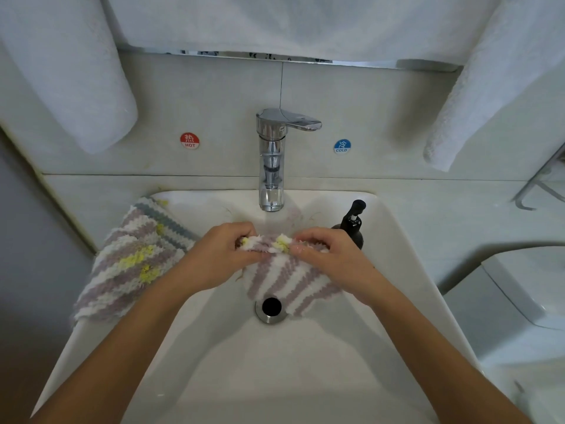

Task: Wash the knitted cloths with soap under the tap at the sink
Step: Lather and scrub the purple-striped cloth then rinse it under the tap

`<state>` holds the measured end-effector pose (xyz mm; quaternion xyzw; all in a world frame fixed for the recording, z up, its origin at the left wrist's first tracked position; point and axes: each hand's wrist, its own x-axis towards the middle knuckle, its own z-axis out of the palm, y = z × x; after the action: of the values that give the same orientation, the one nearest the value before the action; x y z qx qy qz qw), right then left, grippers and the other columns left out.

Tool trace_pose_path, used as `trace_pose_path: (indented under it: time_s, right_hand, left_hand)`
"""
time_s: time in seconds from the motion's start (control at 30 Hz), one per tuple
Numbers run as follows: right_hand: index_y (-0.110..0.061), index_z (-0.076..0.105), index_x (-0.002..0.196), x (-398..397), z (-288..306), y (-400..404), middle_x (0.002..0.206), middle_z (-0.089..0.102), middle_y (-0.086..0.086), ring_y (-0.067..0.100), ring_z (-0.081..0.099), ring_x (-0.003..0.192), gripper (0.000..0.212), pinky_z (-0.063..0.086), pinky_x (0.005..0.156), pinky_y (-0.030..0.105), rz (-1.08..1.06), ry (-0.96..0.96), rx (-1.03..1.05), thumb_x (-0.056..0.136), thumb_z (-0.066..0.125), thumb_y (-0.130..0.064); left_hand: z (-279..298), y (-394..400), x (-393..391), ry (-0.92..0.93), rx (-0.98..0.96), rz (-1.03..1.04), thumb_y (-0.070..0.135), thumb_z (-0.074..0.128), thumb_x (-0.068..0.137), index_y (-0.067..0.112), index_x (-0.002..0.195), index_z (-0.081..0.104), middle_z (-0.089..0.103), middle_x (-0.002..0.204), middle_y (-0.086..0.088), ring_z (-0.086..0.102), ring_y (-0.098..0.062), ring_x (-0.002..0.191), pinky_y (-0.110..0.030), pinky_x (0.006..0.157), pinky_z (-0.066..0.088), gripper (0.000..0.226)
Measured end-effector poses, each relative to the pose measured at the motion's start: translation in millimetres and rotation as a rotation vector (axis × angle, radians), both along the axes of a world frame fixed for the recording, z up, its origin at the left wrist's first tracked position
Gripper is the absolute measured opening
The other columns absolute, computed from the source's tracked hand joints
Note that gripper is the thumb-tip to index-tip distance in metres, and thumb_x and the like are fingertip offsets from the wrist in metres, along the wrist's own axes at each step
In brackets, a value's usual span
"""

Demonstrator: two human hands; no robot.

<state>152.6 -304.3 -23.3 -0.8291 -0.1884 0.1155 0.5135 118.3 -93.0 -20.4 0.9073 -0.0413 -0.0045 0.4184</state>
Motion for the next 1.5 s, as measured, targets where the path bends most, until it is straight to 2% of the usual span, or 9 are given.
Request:
trace_pose_path:
  time_s: [0.13,0.27,0.53,0.63,0.77,1.03,1.23,1.37,1.5]
  right_hand:
    - [-0.022,0.072,0.082,-0.5,6.6,-7.8,0.073,0.066,0.000,0.016,0.062,0.068,0.015,0.049,0.066,0.031,0.112,0.102,-0.114,0.089,0.067,-0.035]
    - [-0.020,0.032,0.059,-0.1,4.5,-8.5,0.051,0.028,-0.015,0.004,0.028,0.045,0.049,0.024,0.046,0.020,0.100,0.109,-0.148,0.090,0.064,-0.039]
    - [-0.018,0.046,0.068,0.1,0.3,-9.3,0.057,0.046,-0.016,0.004,0.044,0.053,0.031,0.035,0.053,0.020,0.042,0.114,0.037,0.093,0.063,-0.026]
    - [-0.009,0.050,0.078,-1.5,-1.8,-1.6,0.071,0.052,-0.004,0.011,0.049,0.066,0.027,0.037,0.062,0.027,-0.038,0.027,0.099,0.092,0.064,-0.028]
    - [-0.020,0.042,0.058,-12.4,4.1,27.7,0.050,0.042,-0.018,0.000,0.039,0.053,0.042,0.032,0.059,0.018,-0.210,-0.037,0.267,0.095,0.059,-0.029]
    - [-0.019,0.043,0.054,-19.5,-4.2,64.9,0.051,0.034,-0.003,0.011,0.031,0.053,0.033,0.027,0.050,0.026,-0.290,0.077,0.466,0.081,0.059,-0.008]
    - [-0.021,0.036,0.053,-15.9,-9.5,60.1,0.051,0.034,-0.002,0.014,0.033,0.053,0.041,0.030,0.050,0.026,-0.412,0.185,0.497,0.083,0.055,0.000]
    - [-0.020,0.032,0.057,-12.1,-7.3,64.5,0.051,0.028,0.000,0.017,0.029,0.050,0.042,0.026,0.048,0.026,-0.485,0.335,0.660,0.094,0.051,-0.013]
    - [-0.011,0.048,0.065,-28.0,-4.1,67.1,0.057,0.036,0.006,0.016,0.036,0.056,0.029,0.031,0.050,0.026,-0.348,0.229,0.546,0.093,0.052,-0.010]
  left_hand:
    - [0.3,0.9,-1.3,0.050,0.048,-0.034,0.025,0.068,0.088,0.019,0.071,0.044,0.046,0.066,0.005,0.038,-0.011,0.060,-0.028,0.057,0.026,0.030]
    - [0.4,-1.1,-1.0,0.036,0.057,-0.042,0.028,0.062,0.092,0.020,0.076,0.042,0.048,0.069,0.005,0.039,-0.007,0.059,-0.024,0.054,0.029,0.027]
    - [-2.6,-1.8,-4.6,0.062,-0.148,-0.106,0.051,0.052,0.089,0.027,0.087,0.053,0.047,0.076,0.003,0.047,-0.009,0.070,-0.026,0.066,0.036,0.024]
    - [-5.9,-14.9,-4.2,-0.082,-0.205,0.005,0.032,0.048,0.099,0.028,0.076,0.055,0.046,0.066,0.009,0.042,-0.005,0.061,-0.020,0.059,0.032,0.025]
    - [-13.3,-43.4,-9.7,-0.270,-0.276,0.184,0.007,0.056,0.093,0.022,0.060,0.050,0.044,0.049,0.012,0.039,-0.004,0.050,-0.016,0.050,0.030,0.037]
    - [-1.1,-75.7,0.6,-0.328,-0.658,0.604,0.013,0.049,0.096,0.011,0.058,0.041,0.038,0.049,0.003,0.033,-0.007,0.046,-0.021,0.045,0.031,0.040]
    - [-13.8,-79.8,-1.0,-0.227,-0.655,0.528,0.009,0.055,0.091,0.008,0.057,0.044,0.041,0.047,0.002,0.039,-0.009,0.046,-0.021,0.048,0.036,0.036]
    - [-16.2,-99.2,-18.4,-0.287,-0.634,0.497,0.005,0.052,0.091,-0.003,0.059,0.042,0.038,0.050,-0.018,0.038,-0.016,0.046,-0.027,0.043,0.034,0.035]
    - [-9.6,-90.3,-7.7,-0.378,-0.675,0.623,0.004,0.049,0.093,-0.002,0.059,0.043,0.040,0.049,-0.004,0.037,-0.010,0.046,-0.021,0.044,0.033,0.035]
